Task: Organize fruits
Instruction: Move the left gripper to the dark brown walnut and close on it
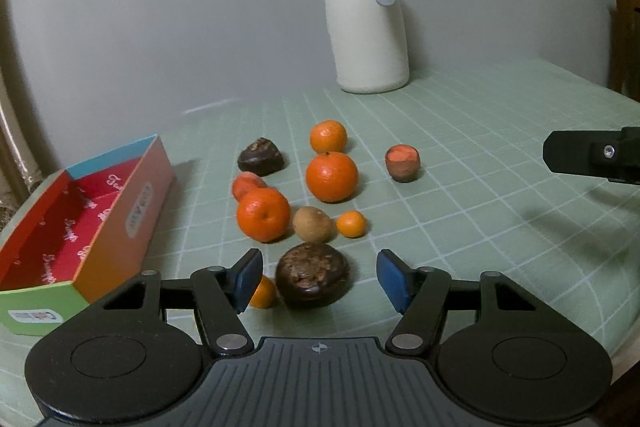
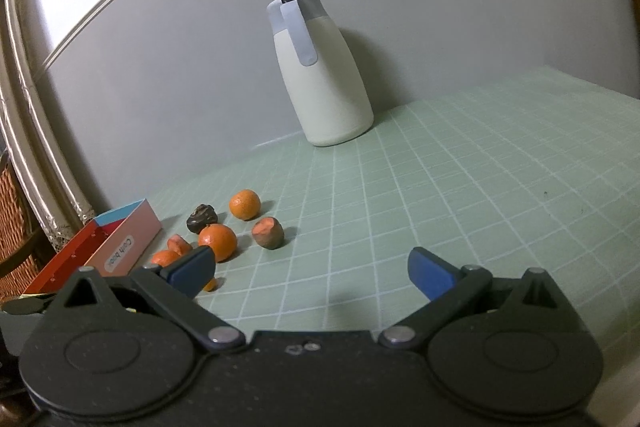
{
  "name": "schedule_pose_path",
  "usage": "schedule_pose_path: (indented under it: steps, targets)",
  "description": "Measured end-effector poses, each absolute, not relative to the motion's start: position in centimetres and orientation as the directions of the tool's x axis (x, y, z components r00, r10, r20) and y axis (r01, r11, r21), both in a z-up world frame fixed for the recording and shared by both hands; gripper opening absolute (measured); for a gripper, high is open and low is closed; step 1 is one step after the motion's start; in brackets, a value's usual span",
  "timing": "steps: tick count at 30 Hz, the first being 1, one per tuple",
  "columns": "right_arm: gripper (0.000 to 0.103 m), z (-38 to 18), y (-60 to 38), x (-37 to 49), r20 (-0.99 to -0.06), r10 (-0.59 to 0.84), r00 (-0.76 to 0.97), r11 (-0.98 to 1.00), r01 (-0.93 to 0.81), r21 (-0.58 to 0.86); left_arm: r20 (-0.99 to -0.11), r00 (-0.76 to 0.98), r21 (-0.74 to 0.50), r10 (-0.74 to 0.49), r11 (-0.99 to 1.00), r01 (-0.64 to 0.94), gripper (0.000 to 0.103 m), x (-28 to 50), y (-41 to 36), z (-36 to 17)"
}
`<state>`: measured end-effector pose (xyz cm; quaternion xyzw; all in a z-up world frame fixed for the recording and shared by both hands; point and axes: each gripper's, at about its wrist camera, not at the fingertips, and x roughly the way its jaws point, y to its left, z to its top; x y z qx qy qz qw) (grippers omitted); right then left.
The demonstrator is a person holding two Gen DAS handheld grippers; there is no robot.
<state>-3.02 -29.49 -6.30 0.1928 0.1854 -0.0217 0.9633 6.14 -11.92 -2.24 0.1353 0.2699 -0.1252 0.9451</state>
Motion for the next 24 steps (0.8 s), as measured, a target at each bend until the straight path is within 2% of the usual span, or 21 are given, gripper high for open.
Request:
schedule_pose_path:
  steps: [11,24]
  targets:
    - [0.103,-6.5,-30.0,-3.0,-0.373,0.03,0.927,0.916,0.124,0.382,-0.56,0.813,0.163,-0.159,0.941,0.296,0.064,6.8,-12.5,-2.8]
    - [0.103,-6.4,-30.4,-3.5,-0.365,0.031,0.931,0.907,0.127,0.401,-0.575,0.805,0.063,-0.147,0.973,0.223,0.064,7.2,-12.6,-2.6]
